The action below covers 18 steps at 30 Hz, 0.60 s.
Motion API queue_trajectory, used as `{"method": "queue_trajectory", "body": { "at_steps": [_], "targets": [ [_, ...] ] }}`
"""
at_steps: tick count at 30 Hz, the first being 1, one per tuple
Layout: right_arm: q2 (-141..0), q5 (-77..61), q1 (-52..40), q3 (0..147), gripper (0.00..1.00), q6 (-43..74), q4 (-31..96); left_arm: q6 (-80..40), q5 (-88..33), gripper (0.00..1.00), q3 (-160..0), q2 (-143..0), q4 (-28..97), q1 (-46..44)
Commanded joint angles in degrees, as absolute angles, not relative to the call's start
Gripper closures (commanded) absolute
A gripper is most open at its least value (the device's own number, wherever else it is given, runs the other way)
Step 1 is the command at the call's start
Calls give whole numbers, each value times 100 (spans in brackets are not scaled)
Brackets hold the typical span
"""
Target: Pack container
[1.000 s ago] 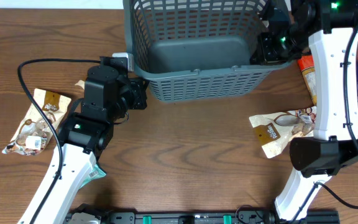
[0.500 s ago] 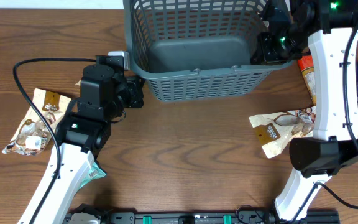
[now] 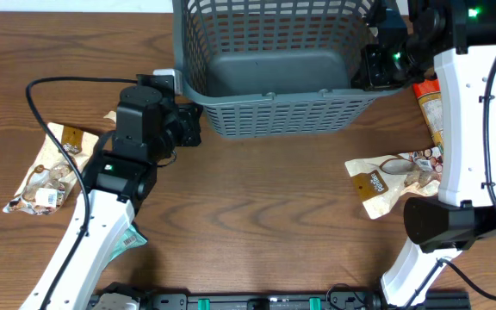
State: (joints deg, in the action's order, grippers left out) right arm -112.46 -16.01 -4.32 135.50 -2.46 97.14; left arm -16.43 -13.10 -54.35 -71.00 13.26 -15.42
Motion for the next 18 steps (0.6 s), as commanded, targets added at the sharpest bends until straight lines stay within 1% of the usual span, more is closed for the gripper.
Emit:
{"method": "queue_trajectory", "body": {
  "at_steps": [1,2,3,4,5,6,7,10,11,12,13,18],
  "targets": [
    [-11126,-1544,-471,13517,99,-174,9734,-1544,-1299,94,-5476,-7116,1251,-1511],
    [-11126,-1511,-471,13517,98,-176,9734,-1544,-1299,89,-5476,-7116,1253,-1511],
    [-11126,-1481,-471,13517,98,-174,9734,-1544,-1299,79,-5476,-7116,1253,-1511],
    [-11126,-1481,-471,13517,96,-174,9732,-1544,-1299,59,-5476,-7116,1256,-1511],
    [-11126,-1483,-471,13517,84,-174,9734,-1544,-1297,20,-5476,-7116,1256,-1511],
    [-11126,-1483,-471,13517,74,-176,9732,-1544,-1299,8,-5476,-7113,1256,-1511],
    [-11126,-1483,-471,13517,64,-180,9732,-1544,-1297,1,-5476,-7113,1256,-1511],
    [-11126,-1492,-471,13520,18,-242,9730,-1542,-1297,1,-5476,-7107,1269,-1511],
    [-11126,-1500,-471,13520,9,-244,9730,-1542,-1299,1,-5476,-7105,1273,-1511],
    [-11126,-1505,-471,13522,4,-244,9727,-1540,-1297,1,-5476,-7098,1278,-1511],
    [-11124,-1516,-471,13522,1,-244,9719,-1511,-1297,1,-5476,-7091,1297,-1511],
    [-11122,-2029,-469,13605,1,-327,9585,-1243,-1295,1,-5476,-6941,1586,-1511]
  ]
}}
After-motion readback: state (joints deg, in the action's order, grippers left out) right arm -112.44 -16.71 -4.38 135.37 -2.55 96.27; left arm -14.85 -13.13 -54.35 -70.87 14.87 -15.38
